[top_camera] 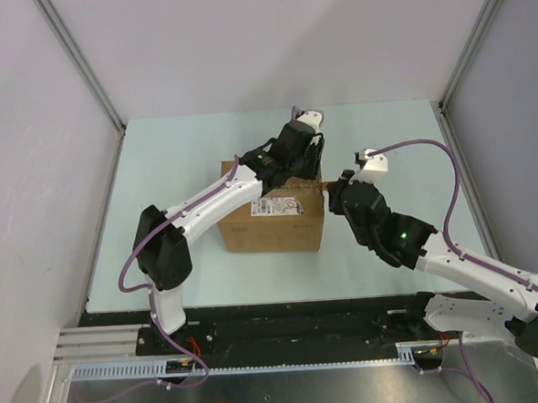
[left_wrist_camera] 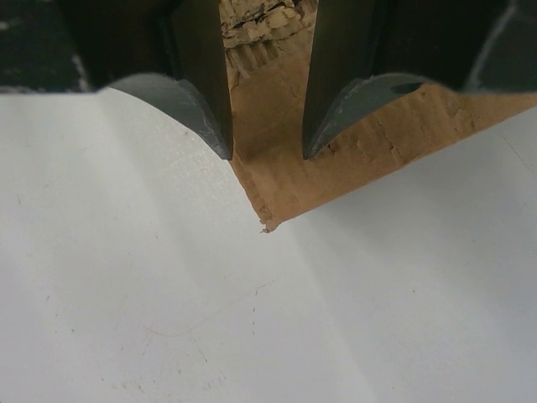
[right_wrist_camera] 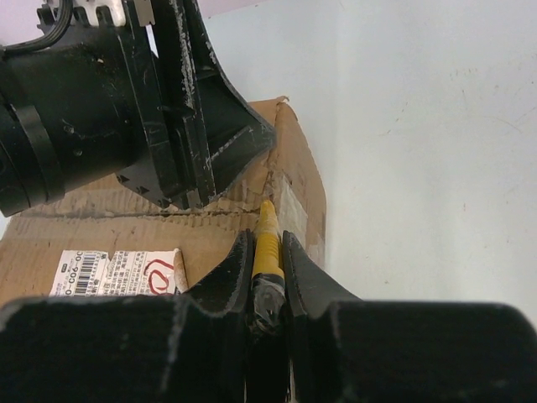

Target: Unpack the express box

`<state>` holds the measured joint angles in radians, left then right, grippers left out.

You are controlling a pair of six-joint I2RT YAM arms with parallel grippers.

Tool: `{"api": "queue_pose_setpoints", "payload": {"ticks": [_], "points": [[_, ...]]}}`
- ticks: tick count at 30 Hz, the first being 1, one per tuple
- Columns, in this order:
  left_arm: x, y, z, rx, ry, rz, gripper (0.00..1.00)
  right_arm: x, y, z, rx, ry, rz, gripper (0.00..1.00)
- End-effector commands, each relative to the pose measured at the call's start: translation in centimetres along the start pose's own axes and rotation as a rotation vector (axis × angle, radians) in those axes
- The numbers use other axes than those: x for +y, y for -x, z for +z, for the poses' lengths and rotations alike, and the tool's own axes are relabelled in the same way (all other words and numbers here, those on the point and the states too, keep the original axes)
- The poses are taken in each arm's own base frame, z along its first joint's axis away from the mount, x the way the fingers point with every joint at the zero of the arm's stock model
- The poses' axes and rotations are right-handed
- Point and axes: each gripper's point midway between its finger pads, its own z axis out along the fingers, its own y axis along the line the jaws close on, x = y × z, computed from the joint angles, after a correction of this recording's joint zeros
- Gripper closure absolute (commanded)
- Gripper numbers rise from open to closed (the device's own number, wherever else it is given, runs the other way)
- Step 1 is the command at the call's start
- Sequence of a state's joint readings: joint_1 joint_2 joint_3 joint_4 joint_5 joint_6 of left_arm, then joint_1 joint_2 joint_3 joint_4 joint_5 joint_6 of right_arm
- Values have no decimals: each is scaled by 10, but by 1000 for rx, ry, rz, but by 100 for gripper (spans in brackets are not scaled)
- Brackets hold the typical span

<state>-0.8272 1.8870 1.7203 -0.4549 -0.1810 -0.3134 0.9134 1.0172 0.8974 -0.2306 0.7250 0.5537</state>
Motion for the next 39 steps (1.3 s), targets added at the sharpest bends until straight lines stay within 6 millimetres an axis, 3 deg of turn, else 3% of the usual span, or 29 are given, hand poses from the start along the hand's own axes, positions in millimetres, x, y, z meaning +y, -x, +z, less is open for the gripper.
{"api": "queue_pose_setpoints", "payload": {"ticks": [1, 17, 24, 29, 32, 33, 36, 39], "points": [[13, -48, 10, 154, 55, 11, 55, -1, -15, -11, 57, 5, -31, 100], [18, -63, 19, 213, 84, 9, 55, -1, -36, -45, 140, 51, -9, 100], [11, -52, 10, 192, 49, -4, 55, -13, -9, -62, 65, 53, 62, 100], [-5, -23, -7, 132, -29, -8, 48, -24, 28, -68, -67, 35, 87, 100], [-15, 16, -29, 42, -80, 6, 38, -21, 37, -68, -98, 49, 79, 100], [-20, 38, -42, -13, -100, 10, 37, -20, 37, -67, -97, 48, 76, 100], [-28, 66, -66, -84, -146, 37, 30, -17, 30, -61, -75, 48, 72, 100], [-26, 69, -77, -101, -153, 51, 29, -11, 25, -53, -58, 57, 77, 100]]}}
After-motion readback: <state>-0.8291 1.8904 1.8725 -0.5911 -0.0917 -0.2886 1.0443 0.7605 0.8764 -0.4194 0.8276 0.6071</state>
